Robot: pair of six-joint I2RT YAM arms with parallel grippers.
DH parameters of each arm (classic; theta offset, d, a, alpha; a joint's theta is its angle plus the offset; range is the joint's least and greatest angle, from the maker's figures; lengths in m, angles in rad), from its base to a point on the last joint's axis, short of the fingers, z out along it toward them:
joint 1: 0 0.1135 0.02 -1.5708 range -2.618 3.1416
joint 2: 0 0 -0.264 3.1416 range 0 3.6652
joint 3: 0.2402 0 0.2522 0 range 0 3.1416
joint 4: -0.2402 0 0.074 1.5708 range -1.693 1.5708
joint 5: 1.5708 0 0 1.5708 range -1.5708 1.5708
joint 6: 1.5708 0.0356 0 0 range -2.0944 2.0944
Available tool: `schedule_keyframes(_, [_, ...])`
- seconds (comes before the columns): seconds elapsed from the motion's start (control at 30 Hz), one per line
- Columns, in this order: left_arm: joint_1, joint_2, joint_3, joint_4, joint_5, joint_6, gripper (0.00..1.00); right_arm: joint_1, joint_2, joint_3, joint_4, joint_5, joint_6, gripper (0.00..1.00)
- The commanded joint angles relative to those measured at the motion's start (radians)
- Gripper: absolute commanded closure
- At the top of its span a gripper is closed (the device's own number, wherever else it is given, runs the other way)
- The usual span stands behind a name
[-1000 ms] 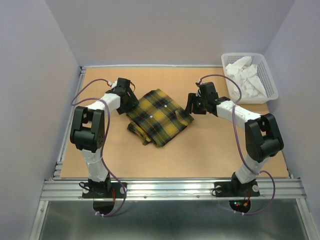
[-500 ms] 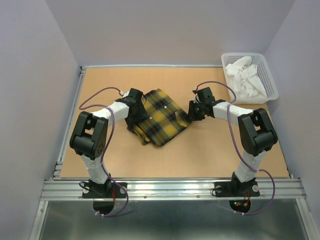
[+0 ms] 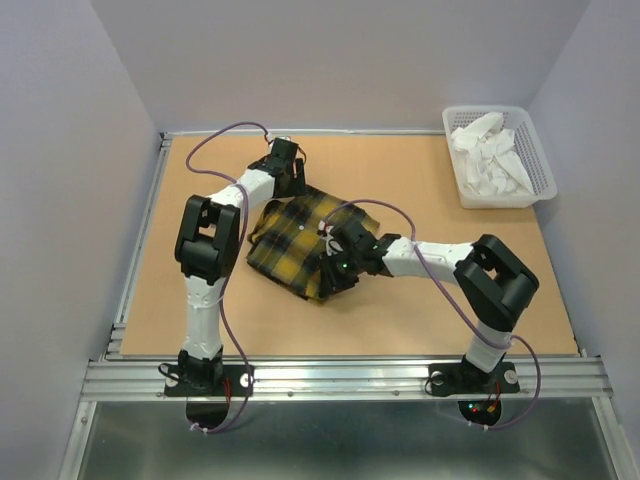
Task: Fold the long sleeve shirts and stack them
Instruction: Fold the shirt
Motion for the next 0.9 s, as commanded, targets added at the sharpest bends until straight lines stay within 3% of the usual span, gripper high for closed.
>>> schedule_keyframes(0.0, [0.019, -0.100, 0.052, 0.057, -0.032, 0.088, 0.12, 0.021, -0.005, 0.091, -0.030, 0.016, 0.013, 0.54])
schedule_keyframes(0.13, [0.025, -0.261, -0.084, 0.025, -0.072, -0.038, 0.06, -0.013, -0.062, 0.155, -0.114, 0.192, -0.077, 0.34])
schedule_keyframes(0.3, [0.028, -0.502, -0.285, -0.125, -0.132, -0.238, 0.07, -0.168, -0.103, 0.198, -0.140, 0.222, -0.143, 0.33])
schedule_keyframes(0.47, [0.027, -0.703, -0.616, -0.135, -0.023, -0.351, 0.11, -0.292, -0.050, 0.284, -0.139, 0.196, -0.178, 0.35])
schedule_keyframes(0.63, [0.027, -0.748, -0.809, -0.080, 0.051, -0.402, 0.23, -0.389, 0.073, 0.364, -0.134, 0.168, -0.178, 0.39])
schedule_keyframes(0.87, [0.034, -0.616, -0.838, -0.012, 0.059, -0.382, 0.41, -0.403, 0.200, 0.404, -0.119, 0.159, -0.194, 0.44])
